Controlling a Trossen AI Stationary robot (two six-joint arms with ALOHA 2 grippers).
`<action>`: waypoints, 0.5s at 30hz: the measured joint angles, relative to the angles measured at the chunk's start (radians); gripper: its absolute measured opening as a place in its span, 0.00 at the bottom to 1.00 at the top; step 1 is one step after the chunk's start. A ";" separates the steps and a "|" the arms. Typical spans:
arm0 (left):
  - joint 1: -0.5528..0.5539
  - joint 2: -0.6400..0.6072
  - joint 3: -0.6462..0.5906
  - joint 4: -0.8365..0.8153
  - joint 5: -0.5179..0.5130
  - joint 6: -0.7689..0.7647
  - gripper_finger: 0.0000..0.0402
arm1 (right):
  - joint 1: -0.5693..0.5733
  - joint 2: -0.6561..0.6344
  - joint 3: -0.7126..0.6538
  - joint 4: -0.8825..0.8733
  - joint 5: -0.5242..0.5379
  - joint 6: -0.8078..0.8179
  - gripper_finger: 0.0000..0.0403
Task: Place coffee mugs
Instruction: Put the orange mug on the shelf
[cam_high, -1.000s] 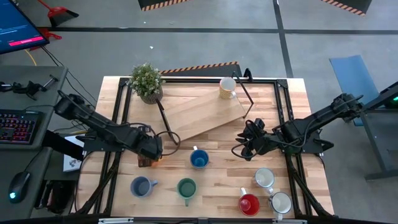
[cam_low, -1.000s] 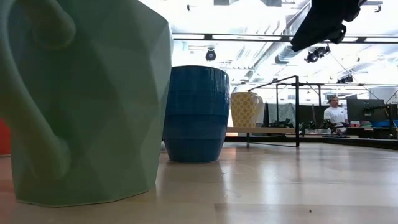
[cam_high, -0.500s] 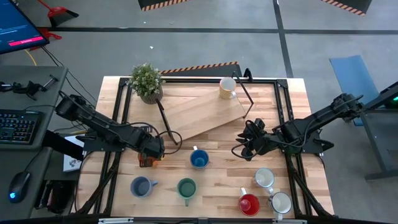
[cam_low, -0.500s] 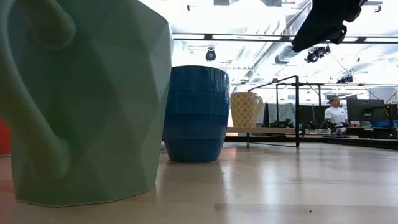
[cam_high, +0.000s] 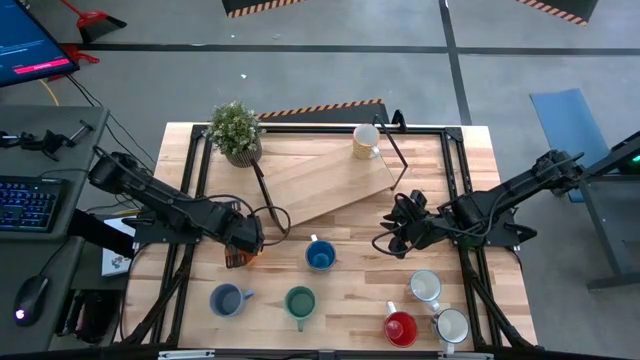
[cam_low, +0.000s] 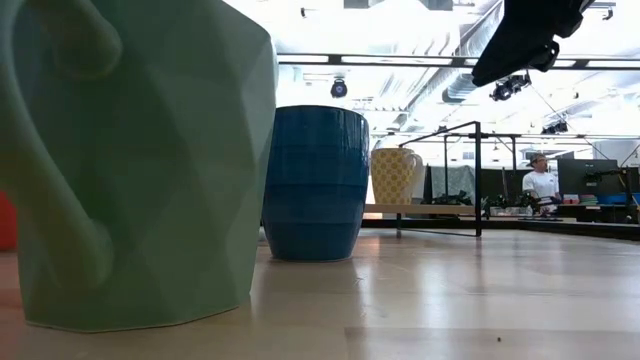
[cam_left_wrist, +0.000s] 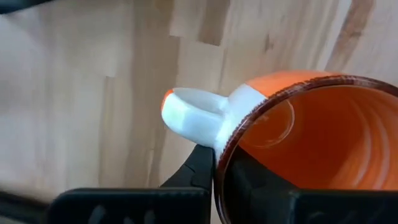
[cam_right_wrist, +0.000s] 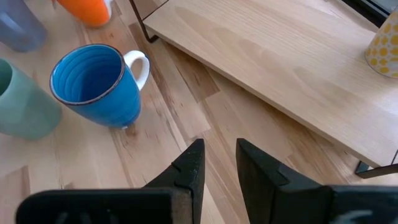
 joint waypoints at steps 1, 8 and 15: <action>0.004 -0.010 0.020 -0.026 -0.001 0.000 0.01 | 0.000 0.000 0.000 -0.001 0.000 0.000 0.18; 0.012 -0.068 0.244 -0.171 0.056 0.003 0.01 | 0.000 0.000 0.000 -0.001 0.000 0.000 0.18; 0.049 -0.074 0.549 -0.244 -0.015 0.086 0.01 | 0.000 0.000 0.000 -0.002 0.021 0.000 0.18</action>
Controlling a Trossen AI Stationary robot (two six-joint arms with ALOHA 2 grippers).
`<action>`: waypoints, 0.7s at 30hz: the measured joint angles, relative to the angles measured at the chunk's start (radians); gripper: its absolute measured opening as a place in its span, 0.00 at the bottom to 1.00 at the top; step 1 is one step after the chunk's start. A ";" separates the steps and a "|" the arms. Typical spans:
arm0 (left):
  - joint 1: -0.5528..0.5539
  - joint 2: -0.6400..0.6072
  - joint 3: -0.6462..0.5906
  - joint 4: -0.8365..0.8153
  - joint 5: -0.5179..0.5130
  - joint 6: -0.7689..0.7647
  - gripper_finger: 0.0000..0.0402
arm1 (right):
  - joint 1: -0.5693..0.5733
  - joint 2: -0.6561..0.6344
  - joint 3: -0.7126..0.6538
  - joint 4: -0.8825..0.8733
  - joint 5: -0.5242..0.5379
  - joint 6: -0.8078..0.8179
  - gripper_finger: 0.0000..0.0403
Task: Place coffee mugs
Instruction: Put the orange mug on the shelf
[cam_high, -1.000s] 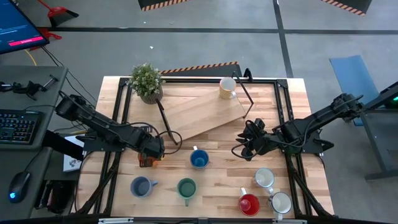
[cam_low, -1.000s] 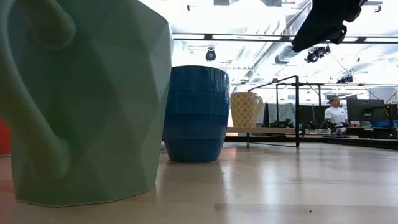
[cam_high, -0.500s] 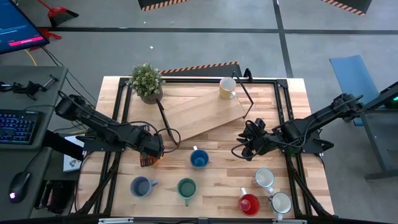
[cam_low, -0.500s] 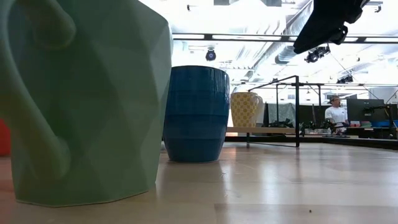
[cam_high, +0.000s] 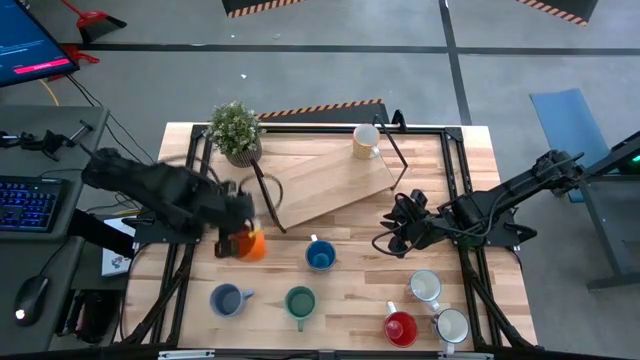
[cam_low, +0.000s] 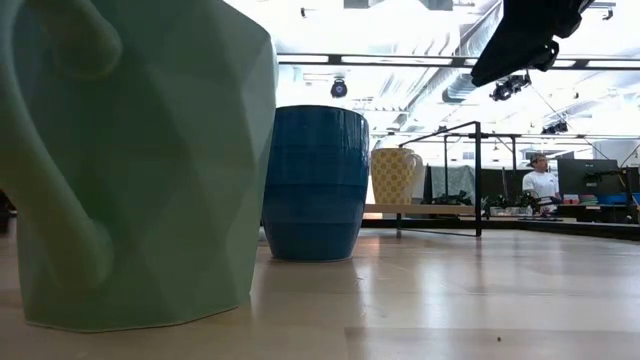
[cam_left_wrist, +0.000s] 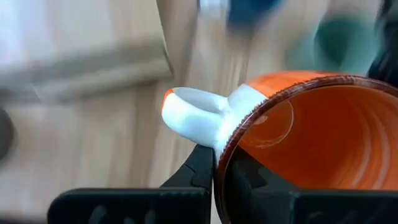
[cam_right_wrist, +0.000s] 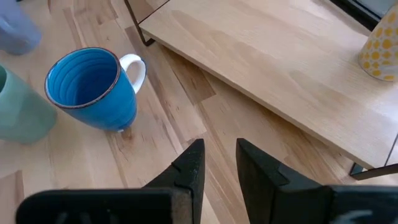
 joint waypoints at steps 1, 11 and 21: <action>0.018 0.005 0.035 0.003 -0.037 0.019 0.01 | 0.000 0.000 0.000 0.000 0.006 0.000 0.18; 0.384 0.169 0.168 0.077 -0.080 0.341 0.01 | 0.000 0.000 0.000 0.008 0.023 0.001 0.18; 0.637 0.386 0.170 0.173 0.003 0.501 0.01 | 0.000 0.000 0.000 0.009 0.018 0.011 0.18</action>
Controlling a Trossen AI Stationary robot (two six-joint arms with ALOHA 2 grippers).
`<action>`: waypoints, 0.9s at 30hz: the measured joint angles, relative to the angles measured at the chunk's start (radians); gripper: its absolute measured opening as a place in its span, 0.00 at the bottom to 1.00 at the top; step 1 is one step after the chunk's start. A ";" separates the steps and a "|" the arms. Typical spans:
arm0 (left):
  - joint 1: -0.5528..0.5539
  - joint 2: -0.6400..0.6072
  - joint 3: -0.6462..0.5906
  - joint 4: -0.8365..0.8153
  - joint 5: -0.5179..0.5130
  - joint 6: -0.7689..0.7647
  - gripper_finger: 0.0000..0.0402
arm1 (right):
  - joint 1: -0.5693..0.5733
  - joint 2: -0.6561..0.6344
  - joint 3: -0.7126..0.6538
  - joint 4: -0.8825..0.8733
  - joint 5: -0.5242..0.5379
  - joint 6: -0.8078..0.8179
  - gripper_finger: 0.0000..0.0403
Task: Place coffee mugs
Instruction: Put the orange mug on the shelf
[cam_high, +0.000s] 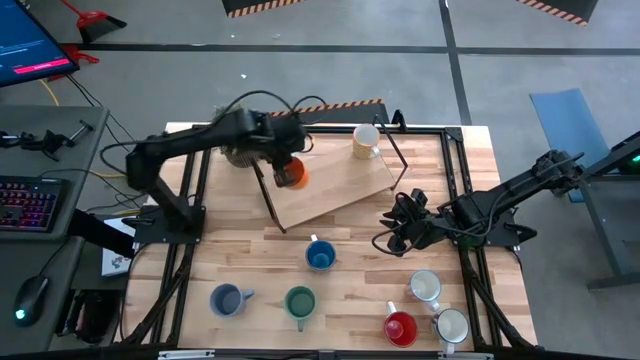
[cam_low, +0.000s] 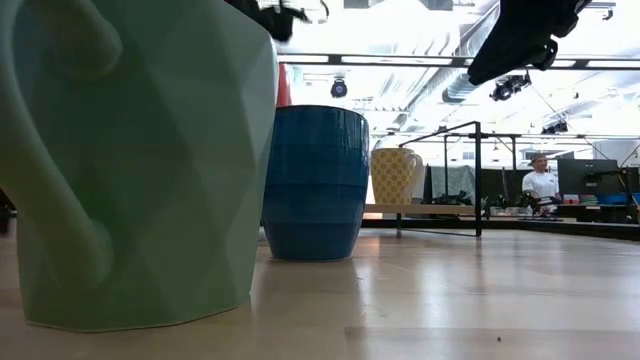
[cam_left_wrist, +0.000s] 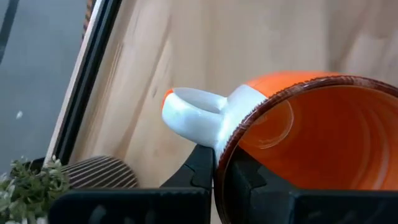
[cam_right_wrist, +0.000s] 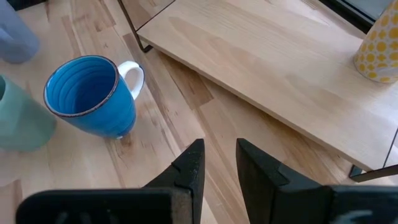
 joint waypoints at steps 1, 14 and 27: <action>0.014 0.019 0.000 0.002 0.002 0.005 0.01 | 0.000 0.000 0.000 0.000 0.000 0.000 0.18; 0.099 0.198 0.000 0.062 0.056 0.039 0.01 | 0.000 0.000 0.000 0.000 -0.002 -0.003 0.18; 0.117 0.220 0.000 0.096 0.076 0.046 0.12 | 0.000 0.000 0.000 -0.001 -0.002 -0.011 0.18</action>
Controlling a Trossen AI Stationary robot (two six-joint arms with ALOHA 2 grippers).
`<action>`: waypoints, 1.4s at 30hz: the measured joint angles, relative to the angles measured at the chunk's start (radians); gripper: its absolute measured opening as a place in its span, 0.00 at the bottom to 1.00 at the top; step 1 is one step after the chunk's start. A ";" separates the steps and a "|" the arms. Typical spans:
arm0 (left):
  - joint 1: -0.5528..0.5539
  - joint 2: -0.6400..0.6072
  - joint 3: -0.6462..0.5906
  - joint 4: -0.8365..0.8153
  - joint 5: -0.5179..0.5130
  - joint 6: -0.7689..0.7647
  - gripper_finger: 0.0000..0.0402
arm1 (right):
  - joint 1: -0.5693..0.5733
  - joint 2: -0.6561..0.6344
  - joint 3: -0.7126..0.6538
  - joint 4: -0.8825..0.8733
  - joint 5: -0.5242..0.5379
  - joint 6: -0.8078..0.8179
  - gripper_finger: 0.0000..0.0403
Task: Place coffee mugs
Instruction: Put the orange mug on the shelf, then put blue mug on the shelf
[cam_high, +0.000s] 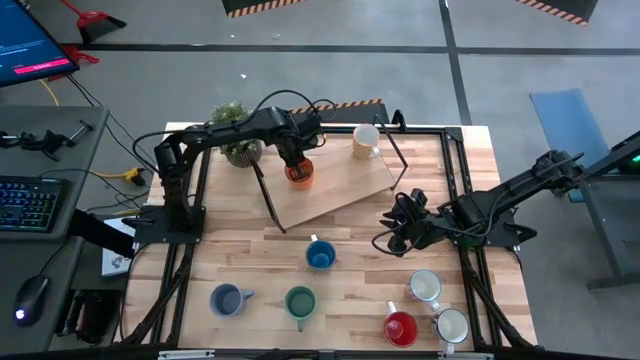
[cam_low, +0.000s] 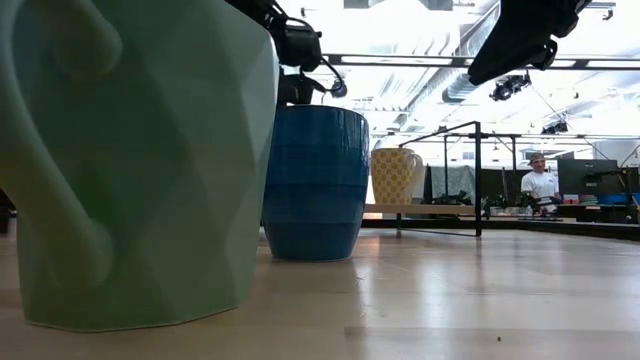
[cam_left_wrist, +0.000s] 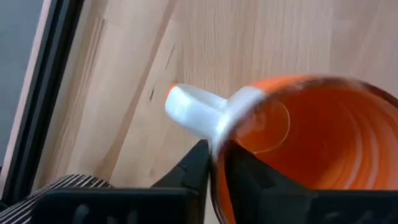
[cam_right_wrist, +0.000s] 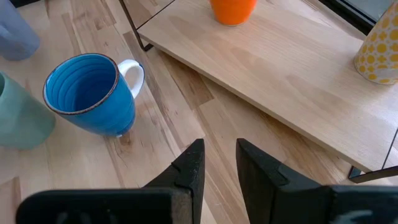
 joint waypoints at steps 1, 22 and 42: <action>0.000 0.000 0.000 -0.002 0.000 0.000 0.14 | 0.000 0.000 0.000 0.000 0.000 0.000 0.18; -0.014 -0.004 0.336 -0.288 0.019 -0.064 0.34 | 0.000 0.000 0.000 0.000 0.000 0.000 0.18; -0.734 -0.475 -0.036 -0.414 0.129 -0.469 0.33 | -0.160 0.131 0.008 0.482 -0.358 -0.505 0.18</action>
